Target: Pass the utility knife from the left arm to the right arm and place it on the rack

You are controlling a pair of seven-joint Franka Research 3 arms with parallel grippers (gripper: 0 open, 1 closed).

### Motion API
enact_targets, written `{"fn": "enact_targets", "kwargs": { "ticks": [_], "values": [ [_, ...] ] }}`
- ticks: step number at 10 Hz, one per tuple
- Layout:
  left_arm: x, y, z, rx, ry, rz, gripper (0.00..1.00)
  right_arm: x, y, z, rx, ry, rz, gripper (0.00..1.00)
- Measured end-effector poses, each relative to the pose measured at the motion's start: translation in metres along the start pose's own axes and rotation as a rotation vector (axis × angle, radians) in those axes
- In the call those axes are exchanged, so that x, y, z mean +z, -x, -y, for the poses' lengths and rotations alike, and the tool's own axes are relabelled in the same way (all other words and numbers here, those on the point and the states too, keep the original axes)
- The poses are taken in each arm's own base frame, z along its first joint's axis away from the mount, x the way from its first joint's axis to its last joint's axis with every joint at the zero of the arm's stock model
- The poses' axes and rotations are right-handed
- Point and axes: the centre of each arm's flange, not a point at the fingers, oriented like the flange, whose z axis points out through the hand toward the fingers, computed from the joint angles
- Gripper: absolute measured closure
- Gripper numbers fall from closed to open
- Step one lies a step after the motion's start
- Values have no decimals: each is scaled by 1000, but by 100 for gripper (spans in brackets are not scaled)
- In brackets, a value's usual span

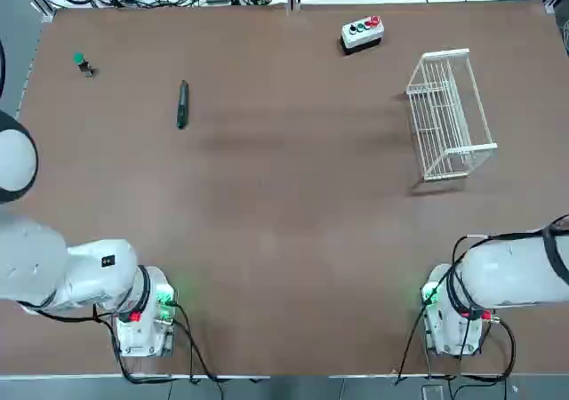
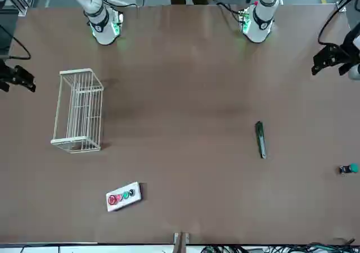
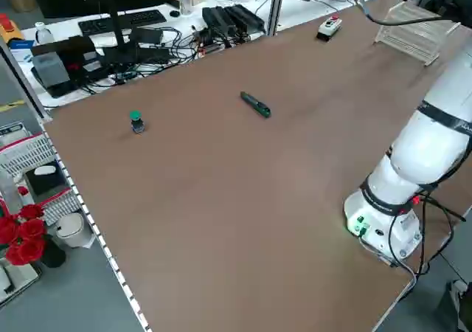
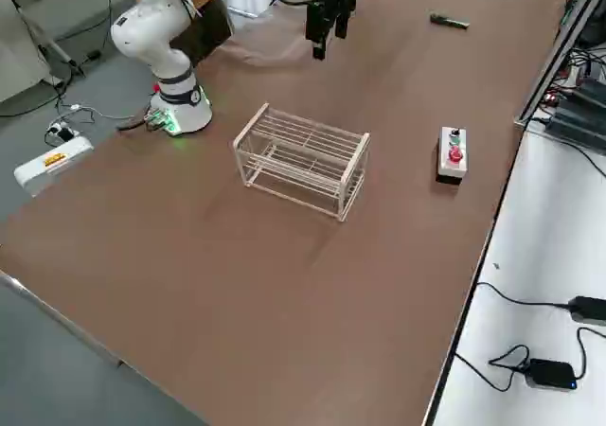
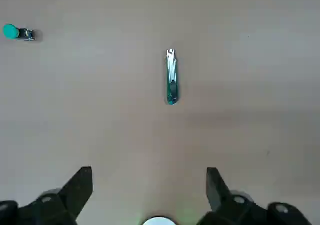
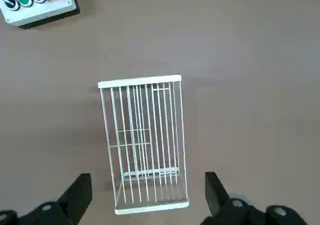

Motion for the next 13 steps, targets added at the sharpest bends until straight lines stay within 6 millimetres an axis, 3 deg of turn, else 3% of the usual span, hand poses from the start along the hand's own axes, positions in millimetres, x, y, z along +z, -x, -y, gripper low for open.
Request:
{"fn": "enact_targets", "kwargs": {
  "ticks": [5, 7, 8, 10, 13],
  "values": [
    [8, -4, 4, -7, 2, 12, 0, -1, -1, 17, -24, -2, -1, 0],
    [28, -24, 27, -46, 12, 4, 0, -2, -2, 20, -15, -14, -8, 0],
    [45, -38, 37, -59, 20, -4, 0, -2, -2, 22, -1, -30, -12, 0],
    [99, -66, 41, -55, 6, -41, 1, -4, -4, 23, 23, -62, -26, 0],
    [173, -79, 30, -107, -13, -62, 2, -4, -3, 20, 34, -63, -25, 0]
  ]
}}
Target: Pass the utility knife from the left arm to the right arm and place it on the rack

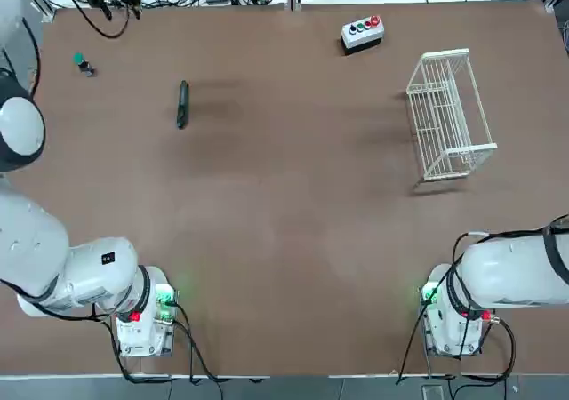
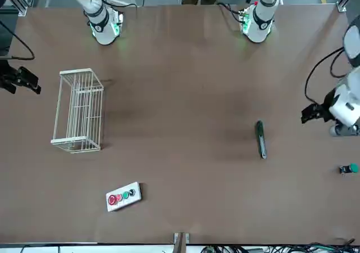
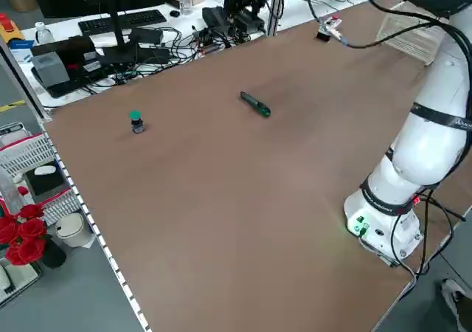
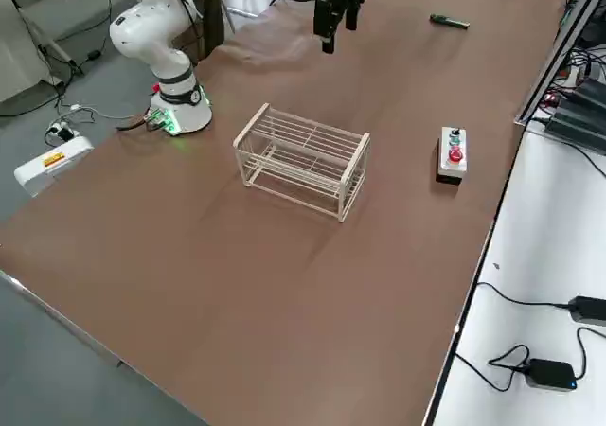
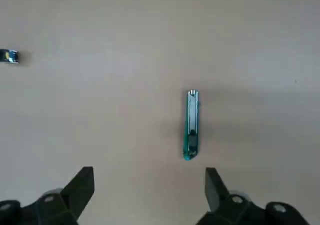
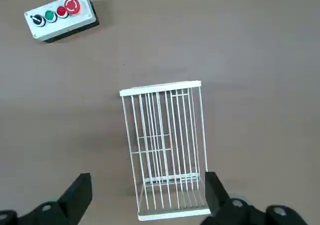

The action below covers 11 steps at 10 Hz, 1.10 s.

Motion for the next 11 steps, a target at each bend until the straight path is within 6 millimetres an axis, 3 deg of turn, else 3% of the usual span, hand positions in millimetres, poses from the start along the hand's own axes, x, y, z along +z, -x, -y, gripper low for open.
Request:
{"fn": "enact_targets", "kwargs": {
  "ticks": [4, 7, 11],
  "values": [
    [93, -13, -43, -26, -27, 55, 1, 3, 3, 1, 31, 0, 29, 0],
    [149, -25, -55, -69, -6, 38, 0, 4, 3, 2, 32, 0, 33, 0],
    [225, 3, -65, -124, 49, -42, 0, 2, 1, 6, 26, 0, 16, 0]
  ]
}}
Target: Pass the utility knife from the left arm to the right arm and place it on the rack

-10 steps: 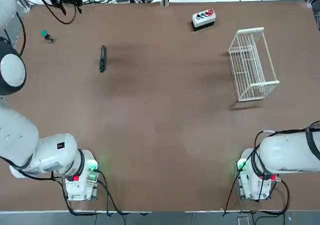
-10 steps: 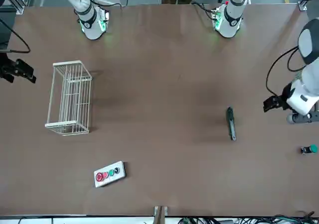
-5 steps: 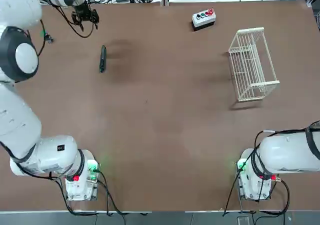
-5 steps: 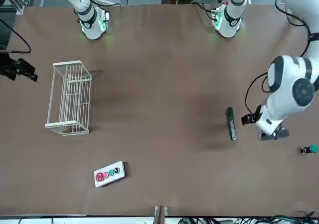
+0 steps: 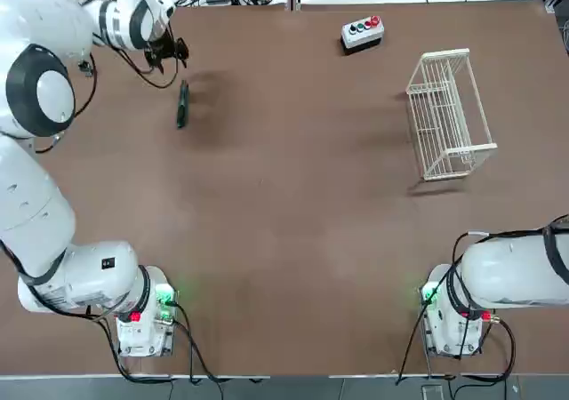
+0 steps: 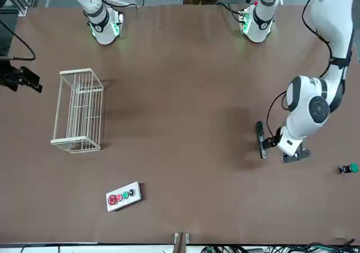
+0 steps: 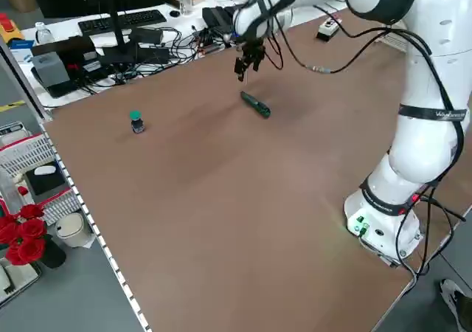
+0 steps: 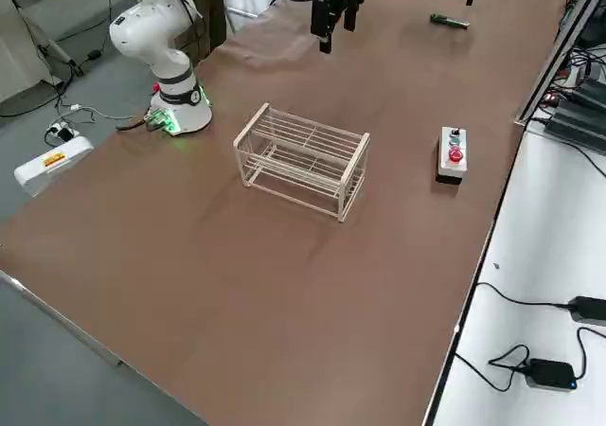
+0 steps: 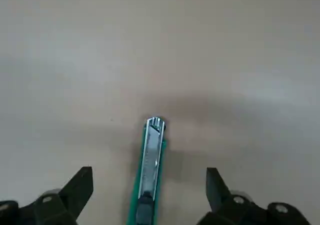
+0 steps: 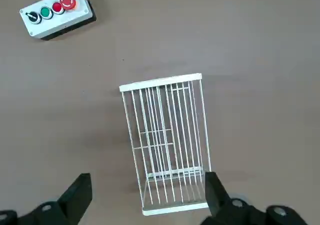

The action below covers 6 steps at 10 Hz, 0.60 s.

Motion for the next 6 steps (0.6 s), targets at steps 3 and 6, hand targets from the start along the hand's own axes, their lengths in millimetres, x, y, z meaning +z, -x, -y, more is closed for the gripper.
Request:
{"fn": "enact_targets", "kwargs": {
  "ticks": [3, 6],
  "values": [
    [28, 14, -1, 21, -13, 15, 1, -2, -2, 15, -24, 0, -19, 0],
    [46, 22, 0, 38, -66, 27, 6, -2, -2, 12, -18, -1, -24, 0]
  ]
}}
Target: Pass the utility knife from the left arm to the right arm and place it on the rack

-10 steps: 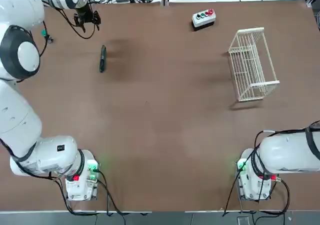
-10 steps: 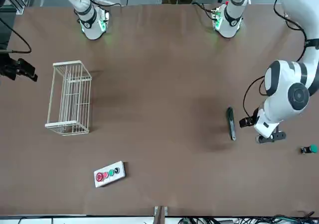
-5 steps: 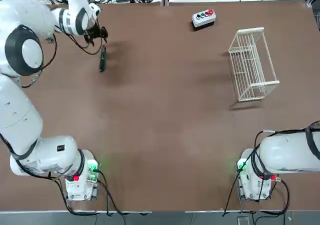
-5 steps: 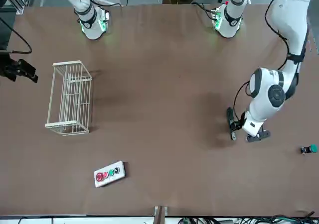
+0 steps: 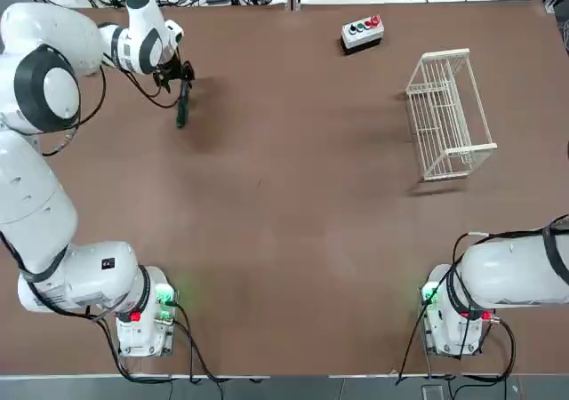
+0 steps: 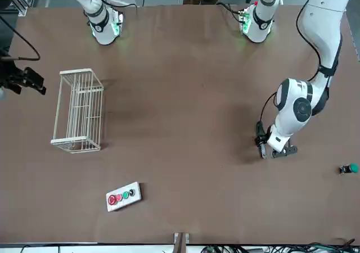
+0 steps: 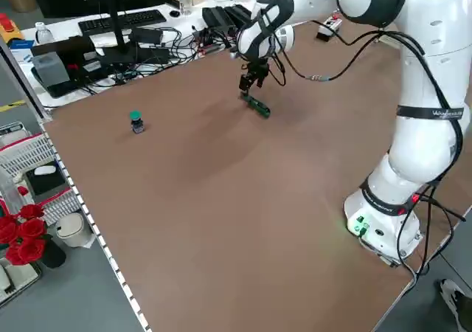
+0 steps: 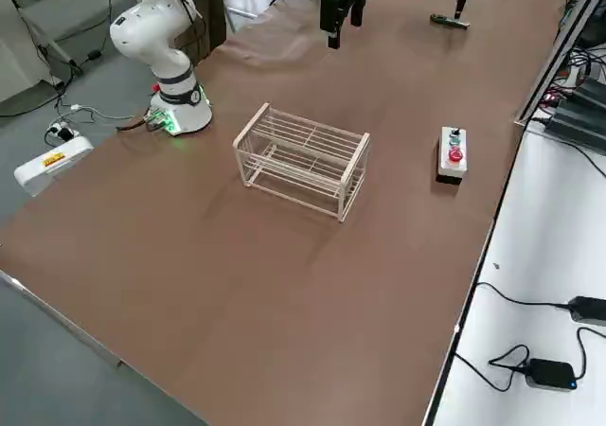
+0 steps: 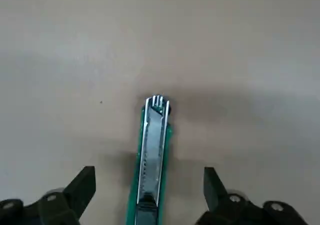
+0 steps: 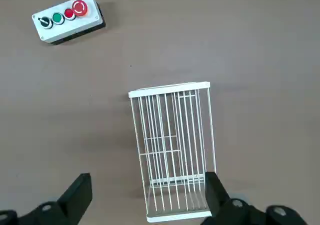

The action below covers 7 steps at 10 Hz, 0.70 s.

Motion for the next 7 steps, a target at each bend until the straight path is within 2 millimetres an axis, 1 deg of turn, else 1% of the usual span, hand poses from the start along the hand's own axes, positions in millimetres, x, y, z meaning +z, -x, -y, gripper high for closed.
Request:
{"fn": "enact_targets", "kwargs": {
  "ticks": [2, 3, 7],
  "values": [
    [16, 4, -1, -6, -39, 2, 9, 0, 0, -12, 23, 0, 0, 0],
    [18, 4, -1, -7, -40, 4, 9, 0, 0, -17, 32, 0, 0, 0],
    [30, 4, -2, -9, -19, -8, 12, 0, 0, -18, 34, -1, 1, 0]
  ]
}}
